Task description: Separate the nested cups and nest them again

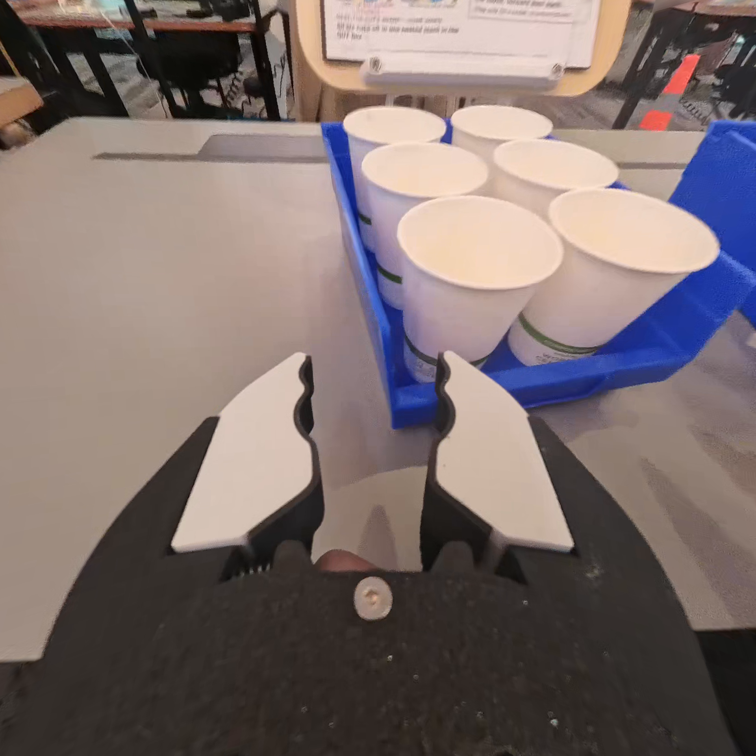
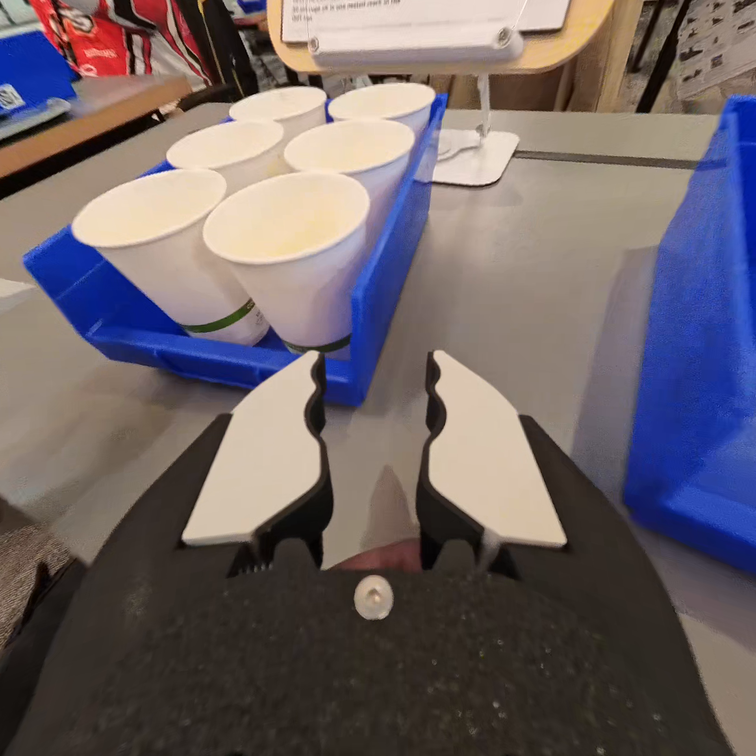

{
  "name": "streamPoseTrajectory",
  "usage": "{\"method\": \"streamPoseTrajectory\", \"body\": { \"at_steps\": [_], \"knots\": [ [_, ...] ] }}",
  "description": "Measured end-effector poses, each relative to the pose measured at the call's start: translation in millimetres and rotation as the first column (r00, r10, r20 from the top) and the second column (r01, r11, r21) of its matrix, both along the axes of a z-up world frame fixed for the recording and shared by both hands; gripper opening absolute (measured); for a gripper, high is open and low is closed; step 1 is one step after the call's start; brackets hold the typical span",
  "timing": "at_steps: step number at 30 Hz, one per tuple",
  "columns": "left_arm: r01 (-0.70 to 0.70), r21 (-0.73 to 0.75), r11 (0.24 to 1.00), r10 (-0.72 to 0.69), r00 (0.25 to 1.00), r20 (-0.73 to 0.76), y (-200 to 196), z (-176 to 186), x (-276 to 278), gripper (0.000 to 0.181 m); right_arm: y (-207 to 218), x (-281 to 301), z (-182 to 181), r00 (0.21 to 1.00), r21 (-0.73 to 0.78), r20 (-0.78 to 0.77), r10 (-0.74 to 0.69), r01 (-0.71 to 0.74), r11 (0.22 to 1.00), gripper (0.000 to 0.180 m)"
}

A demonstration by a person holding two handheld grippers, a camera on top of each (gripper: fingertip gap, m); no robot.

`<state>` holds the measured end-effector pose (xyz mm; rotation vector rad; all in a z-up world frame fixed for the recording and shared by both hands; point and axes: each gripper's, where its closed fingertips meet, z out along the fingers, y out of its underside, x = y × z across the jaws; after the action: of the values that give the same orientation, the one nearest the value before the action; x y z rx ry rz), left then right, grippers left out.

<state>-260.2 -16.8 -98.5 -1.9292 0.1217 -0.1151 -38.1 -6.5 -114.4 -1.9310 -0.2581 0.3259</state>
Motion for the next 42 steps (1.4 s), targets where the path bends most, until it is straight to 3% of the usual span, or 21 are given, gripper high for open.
{"method": "streamPoseTrajectory", "body": {
  "at_steps": [3, 5, 6, 7, 12, 15, 19, 30, 35, 42],
  "knots": [
    [0.022, -0.055, 0.998, -0.021, 1.000, 0.019, 18.4, -20.3, 2.3, 0.049, 28.5, -6.4, -7.7, 0.995, -0.002, 0.058, -0.082, 0.083, 0.997, 0.036],
    [0.055, -0.087, 0.995, -0.053, 0.998, 0.026, 30.4, -33.1, 11.8, 0.024, 41.3, -9.6, -13.4, 0.994, -0.015, 0.056, -0.089, 0.090, 0.996, 0.032],
    [0.068, -0.104, 0.992, -0.065, 0.998, 0.025, 35.4, -39.2, 16.4, 0.012, 45.3, -12.6, -14.2, 0.996, -0.017, 0.028, -0.088, 0.089, 0.996, 0.016],
    [0.083, -0.110, 0.990, -0.081, 0.996, 0.021, 39.3, -42.8, 21.0, 0.012, 48.6, -13.7, -14.1, 0.994, -0.017, 0.006, -0.107, 0.107, 0.994, 0.005],
    [0.026, -0.079, 0.996, -0.032, 0.996, -0.078, 48.6, -36.2, 13.5, 0.004, 50.9, -19.0, 1.7, 0.961, 0.093, -0.015, -0.275, 0.275, 0.957, 0.003],
    [-0.006, -0.063, 0.998, 0.004, 0.999, -0.034, 51.3, -28.2, -17.9, 0.002, 45.1, -54.1, 15.1, 0.961, 0.149, -0.048, -0.273, 0.277, 0.949, 0.003],
    [-0.034, -0.080, 0.996, 0.032, 0.999, -0.020, 52.6, -19.3, -80.2, 0.002, 50.1, -118.5, 17.6, 0.980, 0.110, -0.067, -0.190, 0.196, 0.974, 0.005],
    [-0.032, -0.084, 0.996, 0.021, 0.991, -0.132, 83.9, -10.5, -234.7, 0.002, 84.6, -269.3, 15.6, 0.981, 0.045, -0.051, -0.185, 0.187, 0.981, 0.004],
    [0.010, -0.082, 0.997, -0.018, 0.995, -0.099, 104.2, -23.6, -259.1, 0.002, 88.7, -291.5, 1.6, 0.984, 0.033, -0.028, -0.175, 0.176, 0.984, 0.006],
    [-0.009, -0.059, 0.998, 0.006, 0.998, -0.061, 103.6, -38.6, -258.8, 0.004, 82.9, -291.0, -9.9, 0.996, 0.025, -0.043, -0.076, 0.078, 0.997, 0.011]
  ]
}}
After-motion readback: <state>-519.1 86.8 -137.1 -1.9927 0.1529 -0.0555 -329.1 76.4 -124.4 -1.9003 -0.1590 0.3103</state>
